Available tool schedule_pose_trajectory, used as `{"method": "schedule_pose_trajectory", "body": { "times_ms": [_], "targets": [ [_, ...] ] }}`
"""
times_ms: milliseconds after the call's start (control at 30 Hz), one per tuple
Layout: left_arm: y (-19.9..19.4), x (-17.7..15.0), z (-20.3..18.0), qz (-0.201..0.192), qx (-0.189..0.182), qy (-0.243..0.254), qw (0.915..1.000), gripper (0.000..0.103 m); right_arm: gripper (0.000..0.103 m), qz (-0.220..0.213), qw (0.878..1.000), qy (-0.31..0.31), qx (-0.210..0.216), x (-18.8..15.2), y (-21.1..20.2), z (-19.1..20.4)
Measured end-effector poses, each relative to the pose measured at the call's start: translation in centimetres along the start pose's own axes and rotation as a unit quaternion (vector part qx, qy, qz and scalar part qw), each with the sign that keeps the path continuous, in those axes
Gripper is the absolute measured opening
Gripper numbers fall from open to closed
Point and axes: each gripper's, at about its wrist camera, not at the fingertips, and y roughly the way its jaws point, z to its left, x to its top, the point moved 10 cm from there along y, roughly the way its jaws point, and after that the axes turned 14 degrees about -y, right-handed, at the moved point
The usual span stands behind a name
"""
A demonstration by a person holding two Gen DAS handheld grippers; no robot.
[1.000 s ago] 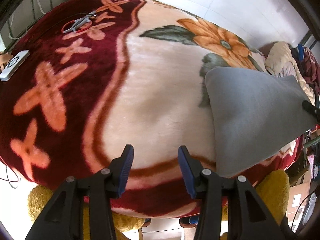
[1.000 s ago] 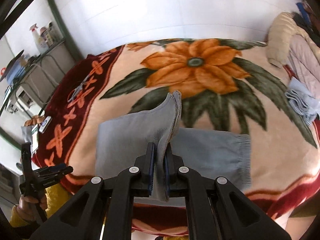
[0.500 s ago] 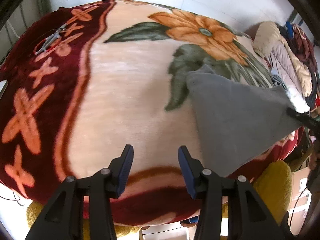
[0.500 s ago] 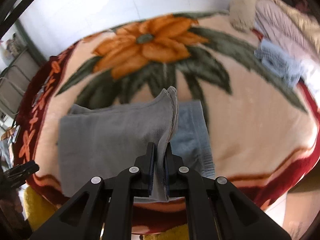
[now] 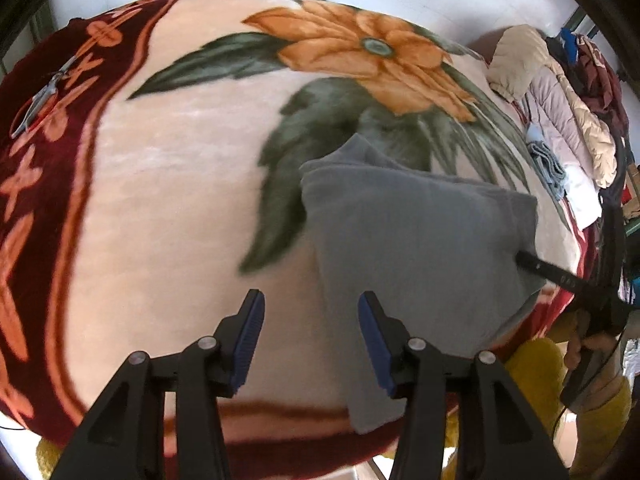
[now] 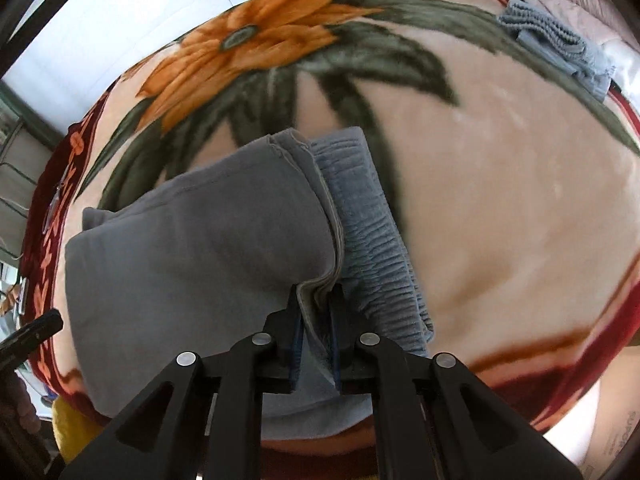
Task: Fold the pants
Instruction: 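Fold the held edge over the cuffs with the right gripper while the left gripper grasps the pants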
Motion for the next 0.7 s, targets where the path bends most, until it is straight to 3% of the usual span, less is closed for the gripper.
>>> {"method": "schedule_pose_trajectory", "body": {
  "times_ms": [167, 300, 433, 467, 567, 700],
  "targets": [
    [2.8, -0.2, -0.8, 0.035, -0.004, -0.006, 0.9994, 0.058, 0.012, 0.002, 1.0, -0.015, 0.01, 0.1, 0.4, -0.1],
    [4.2, 0.3, -1.1, 0.031, 0.005, 0.0, 0.9995, 0.059, 0.019, 0.003, 1.0, -0.026, 0.011, 0.3, -1.2, 0.1],
    [5.1, 0.4, -1.4, 0.03, 0.001, -0.003, 0.9995, 0.066, 0.062, -0.036, 0.997, -0.055, -0.03, 1.5, -4.5, -1.1],
    [5.2, 0.5, -1.6, 0.027, 0.001, -0.001, 0.9996, 0.066, 0.066, -0.043, 0.997, -0.057, -0.031, 1.7, -4.8, -1.3],
    [5.3, 0.5, -1.8, 0.021, 0.005, 0.0, 0.9998, 0.068, 0.066, -0.03, 0.997, -0.063, -0.027, 1.9, -3.5, -2.0],
    [5.7, 0.7, -2.5, 0.015, 0.009, -0.002, 0.9998, 0.07, 0.066, 0.002, 0.999, -0.049, 0.016, 1.3, -0.2, -1.8]
  ]
}}
